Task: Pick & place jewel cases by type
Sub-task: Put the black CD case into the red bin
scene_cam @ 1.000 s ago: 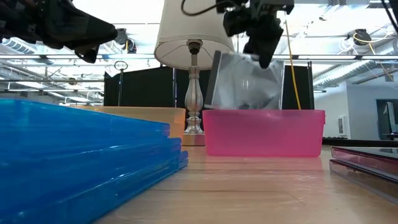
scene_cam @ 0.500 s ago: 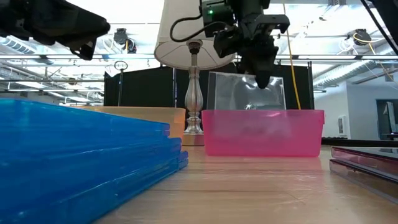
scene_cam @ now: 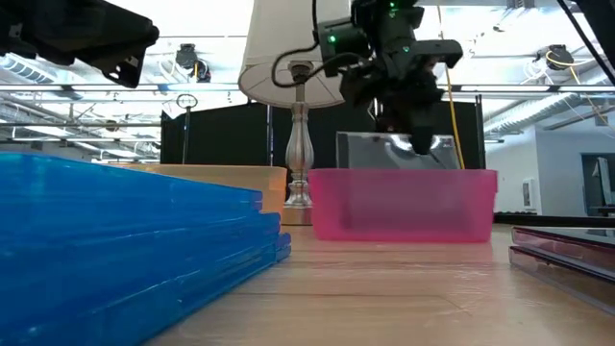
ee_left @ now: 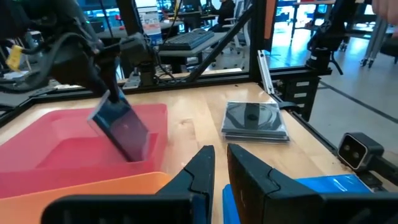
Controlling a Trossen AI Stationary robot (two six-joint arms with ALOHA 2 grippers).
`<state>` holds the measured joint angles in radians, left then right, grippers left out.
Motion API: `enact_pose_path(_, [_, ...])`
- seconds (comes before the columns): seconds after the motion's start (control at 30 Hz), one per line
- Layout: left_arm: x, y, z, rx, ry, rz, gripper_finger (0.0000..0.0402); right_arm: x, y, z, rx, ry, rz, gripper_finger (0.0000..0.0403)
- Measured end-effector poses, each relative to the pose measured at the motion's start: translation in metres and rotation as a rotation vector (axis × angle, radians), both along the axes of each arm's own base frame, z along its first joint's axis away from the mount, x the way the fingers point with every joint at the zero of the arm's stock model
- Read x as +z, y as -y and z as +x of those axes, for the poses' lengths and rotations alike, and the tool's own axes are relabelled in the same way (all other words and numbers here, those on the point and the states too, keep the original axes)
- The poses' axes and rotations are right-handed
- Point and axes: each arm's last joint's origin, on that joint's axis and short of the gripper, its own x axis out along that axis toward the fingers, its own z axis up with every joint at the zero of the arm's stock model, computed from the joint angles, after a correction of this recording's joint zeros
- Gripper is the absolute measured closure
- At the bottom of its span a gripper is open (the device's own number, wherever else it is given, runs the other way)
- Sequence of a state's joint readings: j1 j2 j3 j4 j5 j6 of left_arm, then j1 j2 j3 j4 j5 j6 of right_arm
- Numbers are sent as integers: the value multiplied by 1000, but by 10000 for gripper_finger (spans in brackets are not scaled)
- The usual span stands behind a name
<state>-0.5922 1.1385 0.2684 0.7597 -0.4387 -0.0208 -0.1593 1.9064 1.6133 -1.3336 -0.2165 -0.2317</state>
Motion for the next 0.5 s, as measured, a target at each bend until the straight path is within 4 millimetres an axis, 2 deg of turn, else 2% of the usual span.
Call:
enact_pose_path(0.17, [0,0,0,7,1,0,350,-14,4,-4,-18,-13,22,381])
enact_pose_path(0.5, [0,-1,0,15,3,13,350,-18,11,-3,-16,8,-19,363])
